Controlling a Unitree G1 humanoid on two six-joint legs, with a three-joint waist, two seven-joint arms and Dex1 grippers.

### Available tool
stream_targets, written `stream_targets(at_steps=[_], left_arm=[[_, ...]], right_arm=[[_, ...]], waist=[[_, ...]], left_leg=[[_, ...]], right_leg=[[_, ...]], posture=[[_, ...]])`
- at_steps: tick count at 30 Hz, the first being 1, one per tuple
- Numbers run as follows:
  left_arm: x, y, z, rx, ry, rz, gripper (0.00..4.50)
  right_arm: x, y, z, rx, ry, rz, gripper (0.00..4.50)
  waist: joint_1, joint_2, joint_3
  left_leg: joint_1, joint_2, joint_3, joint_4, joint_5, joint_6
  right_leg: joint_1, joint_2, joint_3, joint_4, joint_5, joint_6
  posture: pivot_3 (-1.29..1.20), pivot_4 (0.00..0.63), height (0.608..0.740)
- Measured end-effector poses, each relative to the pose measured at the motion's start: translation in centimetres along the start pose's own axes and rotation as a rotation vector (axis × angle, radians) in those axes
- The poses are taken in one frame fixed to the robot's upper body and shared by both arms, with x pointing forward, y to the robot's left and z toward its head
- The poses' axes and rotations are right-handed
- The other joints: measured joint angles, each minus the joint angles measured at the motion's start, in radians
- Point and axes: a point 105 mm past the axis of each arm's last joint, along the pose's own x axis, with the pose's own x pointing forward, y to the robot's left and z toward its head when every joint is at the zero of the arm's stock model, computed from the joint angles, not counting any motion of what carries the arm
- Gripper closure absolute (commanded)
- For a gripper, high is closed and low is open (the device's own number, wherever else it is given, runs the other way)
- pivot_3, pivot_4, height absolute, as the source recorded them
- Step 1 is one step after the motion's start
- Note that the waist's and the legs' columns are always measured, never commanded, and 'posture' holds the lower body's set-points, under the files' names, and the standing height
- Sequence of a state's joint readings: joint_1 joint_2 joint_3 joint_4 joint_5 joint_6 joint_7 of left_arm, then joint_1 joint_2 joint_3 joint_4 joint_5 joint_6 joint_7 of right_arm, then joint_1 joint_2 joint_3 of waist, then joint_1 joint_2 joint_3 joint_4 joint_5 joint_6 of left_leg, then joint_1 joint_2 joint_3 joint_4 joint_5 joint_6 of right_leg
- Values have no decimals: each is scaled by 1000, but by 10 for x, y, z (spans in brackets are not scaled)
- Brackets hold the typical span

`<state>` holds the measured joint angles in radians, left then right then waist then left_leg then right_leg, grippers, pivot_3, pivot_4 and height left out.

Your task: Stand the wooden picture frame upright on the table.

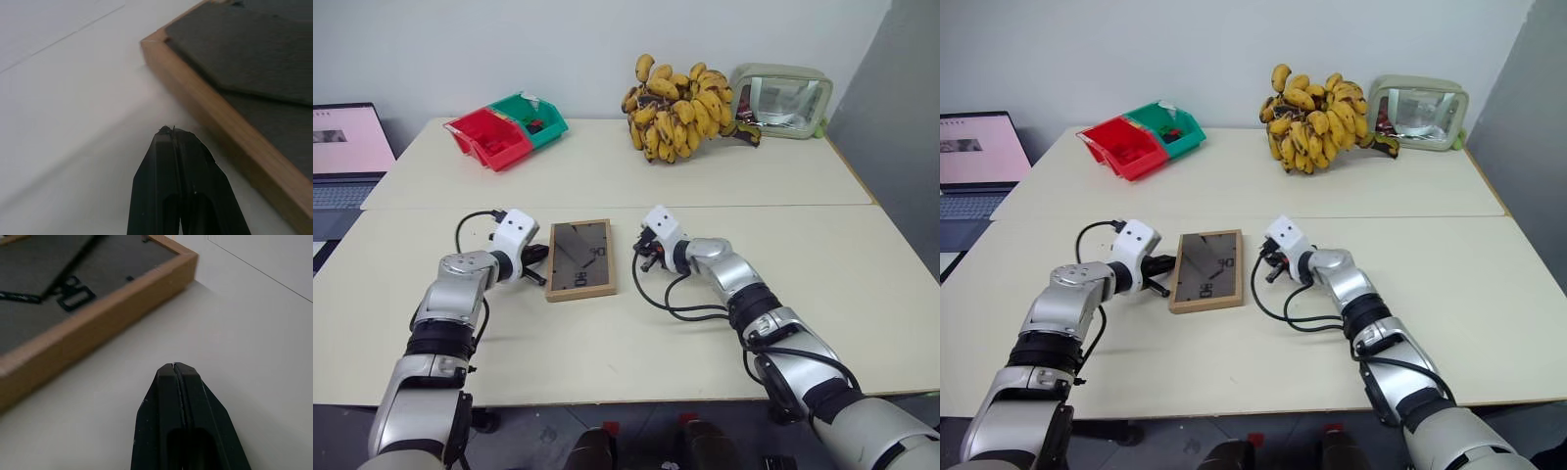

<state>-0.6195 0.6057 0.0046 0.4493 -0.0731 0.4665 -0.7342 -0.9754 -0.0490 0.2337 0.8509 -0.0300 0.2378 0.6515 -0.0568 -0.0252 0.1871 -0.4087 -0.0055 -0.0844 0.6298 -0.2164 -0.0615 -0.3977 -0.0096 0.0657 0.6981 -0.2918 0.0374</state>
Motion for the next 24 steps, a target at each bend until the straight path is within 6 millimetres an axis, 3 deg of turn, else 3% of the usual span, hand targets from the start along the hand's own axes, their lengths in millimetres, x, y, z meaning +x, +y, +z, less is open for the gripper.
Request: stream_targets(at_steps=[3, 8, 13, 21, 24], left_arm=[[0, -19, 2, 8, 12, -61, 4477], [6, -54, 9, 39, 1, -143, 4477], [10, -80, 12, 52, -11, -207, 4477], [9, -115, 14, 120, 0, -312, 4477], [10, -119, 15, 131, 3, -324, 4477]], right_arm=[[-3, -1, 1, -21, -1, -1, 4500], [-33, -21, -15, -72, 48, -22, 4500], [-68, -24, -38, -79, 120, -1, 4500], [-107, -6, -45, -24, 167, 59, 4500], [-116, 3, -48, 13, 178, 89, 4500]], waist=[[6, 0, 0], [18, 0, 0], [19, 1, -1], [22, 1, -1], [22, 1, -1]], left_leg=[[0, -1, -1, 0, 0, 0], [0, -2, -2, 1, 0, 0], [0, -2, -2, 1, 0, 0], [2, -2, -3, 1, 0, 0], [4, -2, -3, 1, 0, 0]], right_leg=[[1, -1, -1, -1, 0, 0], [3, -2, -2, -2, 0, 0], [3, -2, -2, -2, 0, 0], [8, -2, -3, -4, -1, 1], [9, -2, -3, -5, -1, 1]], posture=[[0, 150, 740], [0, 150, 740], [0, 150, 740], [0, 150, 740], [0, 150, 740]])
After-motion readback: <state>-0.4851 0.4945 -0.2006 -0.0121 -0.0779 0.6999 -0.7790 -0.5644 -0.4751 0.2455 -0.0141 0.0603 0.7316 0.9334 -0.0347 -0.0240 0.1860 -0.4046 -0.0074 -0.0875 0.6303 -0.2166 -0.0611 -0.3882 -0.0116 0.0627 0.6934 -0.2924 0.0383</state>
